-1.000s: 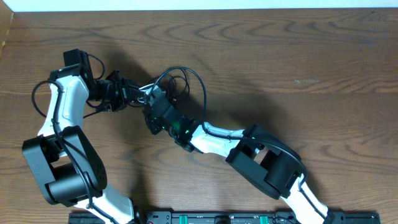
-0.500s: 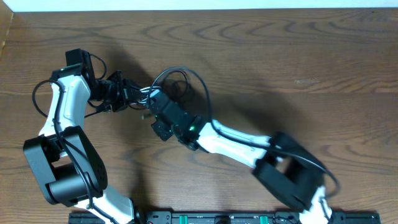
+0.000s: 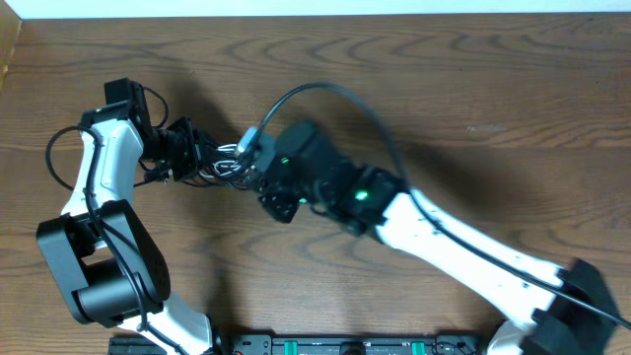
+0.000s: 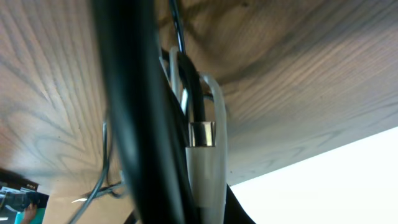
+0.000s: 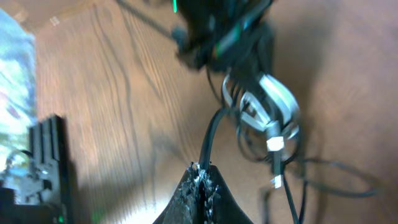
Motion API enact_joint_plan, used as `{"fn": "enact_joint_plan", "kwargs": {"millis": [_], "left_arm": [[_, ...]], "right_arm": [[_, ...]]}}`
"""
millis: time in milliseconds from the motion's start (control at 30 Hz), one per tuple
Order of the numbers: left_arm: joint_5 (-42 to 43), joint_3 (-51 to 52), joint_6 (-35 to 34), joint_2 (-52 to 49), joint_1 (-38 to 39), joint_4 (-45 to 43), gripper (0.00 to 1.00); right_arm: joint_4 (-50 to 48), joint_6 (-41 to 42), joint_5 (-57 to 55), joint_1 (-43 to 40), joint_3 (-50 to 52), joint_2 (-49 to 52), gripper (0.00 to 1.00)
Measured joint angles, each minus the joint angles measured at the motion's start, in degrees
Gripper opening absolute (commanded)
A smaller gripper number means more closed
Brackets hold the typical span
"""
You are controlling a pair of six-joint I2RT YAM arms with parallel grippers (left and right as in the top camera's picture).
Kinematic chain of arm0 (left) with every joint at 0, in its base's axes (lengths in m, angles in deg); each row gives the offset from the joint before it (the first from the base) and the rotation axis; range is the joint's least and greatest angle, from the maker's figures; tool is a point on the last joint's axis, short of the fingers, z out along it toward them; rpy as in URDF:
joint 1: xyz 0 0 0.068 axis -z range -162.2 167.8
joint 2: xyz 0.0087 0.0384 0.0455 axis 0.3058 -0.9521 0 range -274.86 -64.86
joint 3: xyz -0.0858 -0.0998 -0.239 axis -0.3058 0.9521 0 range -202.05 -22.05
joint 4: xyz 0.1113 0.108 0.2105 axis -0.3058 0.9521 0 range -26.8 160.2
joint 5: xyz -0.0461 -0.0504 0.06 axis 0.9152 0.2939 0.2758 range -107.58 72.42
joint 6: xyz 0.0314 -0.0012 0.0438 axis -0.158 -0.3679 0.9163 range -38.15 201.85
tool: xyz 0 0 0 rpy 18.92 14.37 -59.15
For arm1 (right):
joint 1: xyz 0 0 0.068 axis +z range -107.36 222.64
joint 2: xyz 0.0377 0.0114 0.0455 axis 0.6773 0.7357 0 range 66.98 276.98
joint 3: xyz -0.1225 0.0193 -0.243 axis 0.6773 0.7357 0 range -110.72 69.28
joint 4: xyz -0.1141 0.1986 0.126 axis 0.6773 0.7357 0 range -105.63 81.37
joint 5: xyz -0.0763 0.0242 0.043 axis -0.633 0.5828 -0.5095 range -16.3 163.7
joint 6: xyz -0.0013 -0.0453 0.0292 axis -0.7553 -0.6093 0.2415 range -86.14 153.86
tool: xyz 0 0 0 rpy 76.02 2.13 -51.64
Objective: Untangle cables
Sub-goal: 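Pull the right gripper far right, stretching a black cable from the bundle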
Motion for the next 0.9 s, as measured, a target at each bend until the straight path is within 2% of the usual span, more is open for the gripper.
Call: {"fn": "enact_joint_plan", "kwargs": {"millis": [600,900], "left_arm": [[-5.92,0.00,4.55,0.00,0.00,1.97,0.08],[-10.38,0.00,6.45,0.00,0.00,2.49,0.08]], "right_arm": [[0.22,-3.56,3.45,-12.98,0.00,-21.64,0.01],[5.66,-3.89,3.17,-21.16,-0.02,-30.32,0.01]]}}
